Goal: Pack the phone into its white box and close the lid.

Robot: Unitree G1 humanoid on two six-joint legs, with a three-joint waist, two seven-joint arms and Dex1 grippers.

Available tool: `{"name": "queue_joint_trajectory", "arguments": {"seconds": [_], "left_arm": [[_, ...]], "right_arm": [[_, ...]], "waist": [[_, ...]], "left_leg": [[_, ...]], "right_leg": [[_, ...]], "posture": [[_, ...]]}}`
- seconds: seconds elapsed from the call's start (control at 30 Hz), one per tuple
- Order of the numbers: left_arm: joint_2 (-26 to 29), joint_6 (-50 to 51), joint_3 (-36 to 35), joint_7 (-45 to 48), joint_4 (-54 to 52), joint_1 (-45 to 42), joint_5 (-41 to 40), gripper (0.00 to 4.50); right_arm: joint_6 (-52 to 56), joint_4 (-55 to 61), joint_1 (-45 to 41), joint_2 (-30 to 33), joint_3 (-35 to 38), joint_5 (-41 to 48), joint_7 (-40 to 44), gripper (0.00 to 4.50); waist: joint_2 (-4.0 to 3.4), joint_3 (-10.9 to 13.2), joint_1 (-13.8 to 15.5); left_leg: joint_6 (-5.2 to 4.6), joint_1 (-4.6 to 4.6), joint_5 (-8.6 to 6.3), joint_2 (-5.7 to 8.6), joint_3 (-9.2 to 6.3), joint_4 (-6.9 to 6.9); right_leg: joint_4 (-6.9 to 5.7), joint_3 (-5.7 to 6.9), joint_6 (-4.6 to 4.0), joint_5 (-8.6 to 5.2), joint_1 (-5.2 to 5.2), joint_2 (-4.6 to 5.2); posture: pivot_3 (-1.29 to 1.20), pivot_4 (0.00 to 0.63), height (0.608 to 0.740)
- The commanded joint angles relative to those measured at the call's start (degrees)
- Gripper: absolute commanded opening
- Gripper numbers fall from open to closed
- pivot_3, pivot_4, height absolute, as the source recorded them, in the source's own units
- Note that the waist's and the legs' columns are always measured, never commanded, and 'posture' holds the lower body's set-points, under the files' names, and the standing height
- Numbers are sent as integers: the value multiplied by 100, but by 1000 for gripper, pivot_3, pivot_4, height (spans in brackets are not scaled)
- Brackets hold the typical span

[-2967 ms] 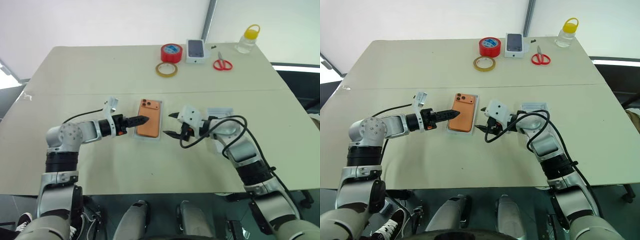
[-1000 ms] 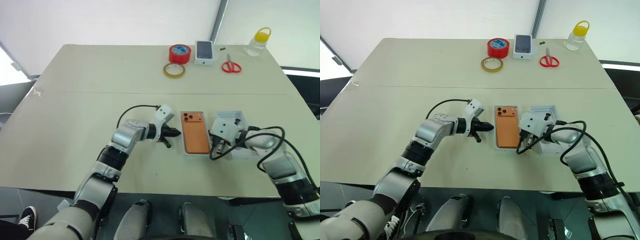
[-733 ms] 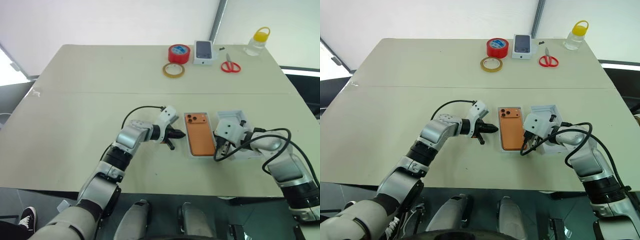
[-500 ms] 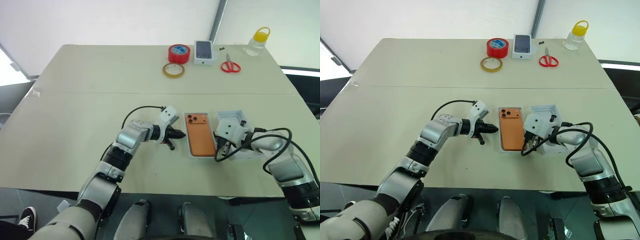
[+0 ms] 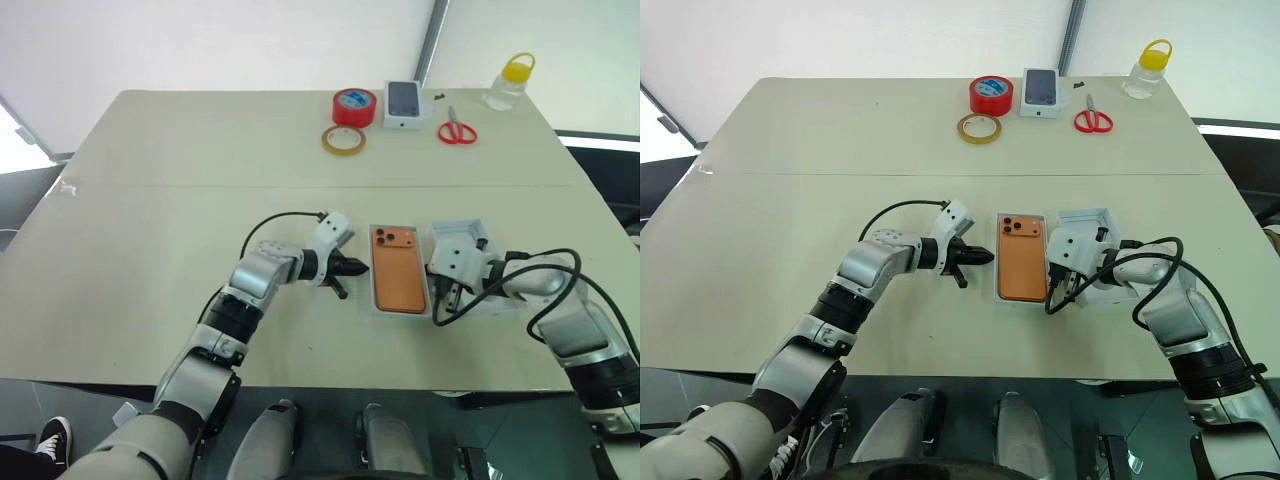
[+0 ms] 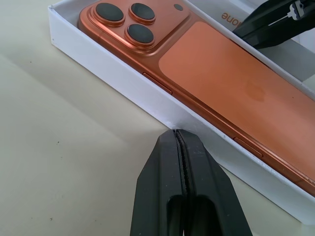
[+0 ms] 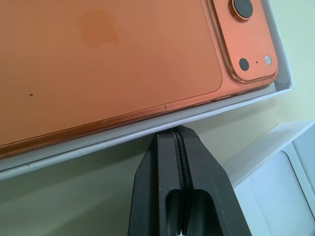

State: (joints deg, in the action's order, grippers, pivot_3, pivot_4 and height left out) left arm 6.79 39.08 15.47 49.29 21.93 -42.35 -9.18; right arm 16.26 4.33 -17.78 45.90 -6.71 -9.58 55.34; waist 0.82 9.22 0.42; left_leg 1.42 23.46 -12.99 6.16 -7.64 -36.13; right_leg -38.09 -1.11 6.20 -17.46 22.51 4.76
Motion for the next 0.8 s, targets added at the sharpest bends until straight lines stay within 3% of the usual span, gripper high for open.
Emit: {"name": "queue_joint_trajectory", "arguments": {"seconds": [0.03,0.4,0.57,0.7,0.8], "left_arm": [[114,-205,-215,-65,-39,-102,-54,39],[491,-473,-647,-181,-24,-136,-160,39],[764,-493,-955,-176,-660,199,-403,39],[750,-692,-1209,-402,-982,332,-540,39],[801,-652,-1548,-538,-1189,386,-777,39]], "right_arm": [[-114,73,-91,153,40,75,56,0],[-356,-137,-278,386,214,77,-62,0],[-300,-226,-434,366,438,276,-190,0],[-511,-612,-711,151,326,98,-619,0],[143,-652,-889,-87,523,568,-525,0]], "waist": [[1,0,0],[1,1,0],[-1,0,-48],[0,1,-45],[1,2,-79]], "left_leg": [[0,0,0,0,0,0],[1,1,0,1,1,0],[2,1,1,-2,2,2],[3,0,2,-1,2,-1],[4,1,3,-2,2,-1]], "right_leg": [[0,0,0,0,0,0],[-2,-1,0,0,2,1],[-4,-5,-1,0,6,0],[-4,-6,-1,1,4,2],[-5,-6,-2,1,6,1]], "posture": [[0,150,740],[0,150,740],[0,150,740],[0,150,740],[0,150,740]]}}
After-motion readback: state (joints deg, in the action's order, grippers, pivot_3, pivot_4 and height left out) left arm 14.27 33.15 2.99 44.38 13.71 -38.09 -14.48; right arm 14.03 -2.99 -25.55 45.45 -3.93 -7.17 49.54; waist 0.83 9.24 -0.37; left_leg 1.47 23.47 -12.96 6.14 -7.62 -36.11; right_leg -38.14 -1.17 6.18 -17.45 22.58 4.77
